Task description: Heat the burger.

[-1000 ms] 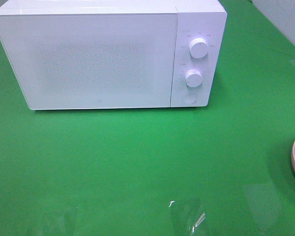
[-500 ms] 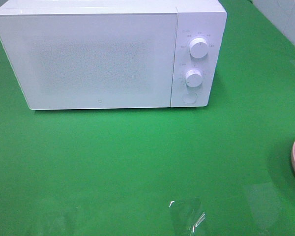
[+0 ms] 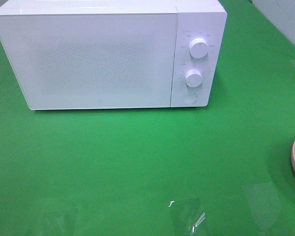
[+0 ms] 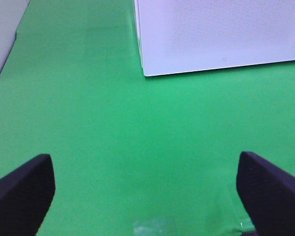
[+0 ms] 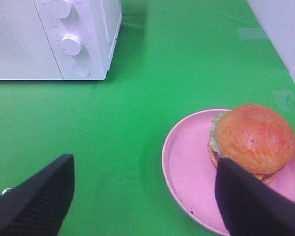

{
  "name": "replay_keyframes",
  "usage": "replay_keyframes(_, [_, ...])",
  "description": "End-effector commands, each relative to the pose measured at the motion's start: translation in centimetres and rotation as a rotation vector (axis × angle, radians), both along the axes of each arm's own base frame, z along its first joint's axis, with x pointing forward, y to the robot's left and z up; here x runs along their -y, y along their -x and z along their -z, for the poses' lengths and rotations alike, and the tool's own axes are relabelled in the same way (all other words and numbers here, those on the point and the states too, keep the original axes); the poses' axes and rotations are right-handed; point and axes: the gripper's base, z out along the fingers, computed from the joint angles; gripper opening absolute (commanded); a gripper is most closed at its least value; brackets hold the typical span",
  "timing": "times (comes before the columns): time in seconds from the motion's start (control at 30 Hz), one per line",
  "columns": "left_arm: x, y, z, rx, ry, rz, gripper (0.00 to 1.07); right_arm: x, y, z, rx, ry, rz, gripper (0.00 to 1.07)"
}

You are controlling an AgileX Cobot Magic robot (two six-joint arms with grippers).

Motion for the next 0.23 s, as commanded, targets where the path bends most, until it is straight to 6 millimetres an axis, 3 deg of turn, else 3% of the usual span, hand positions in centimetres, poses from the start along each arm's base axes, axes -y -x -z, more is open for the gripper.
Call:
replay_keyframes(0.03, [0.02,0.22,-0.11,0.033,0.009,-0.007,0.93,0.03,0.37,-0.02,0.035,0.007,0.006,0.75])
replay_keyframes(0.23, [0.02,0.22,-0.11,0.033,0.009,-0.007,0.93,0.03,0.37,-0.02,0.035,0.007,0.006,0.75])
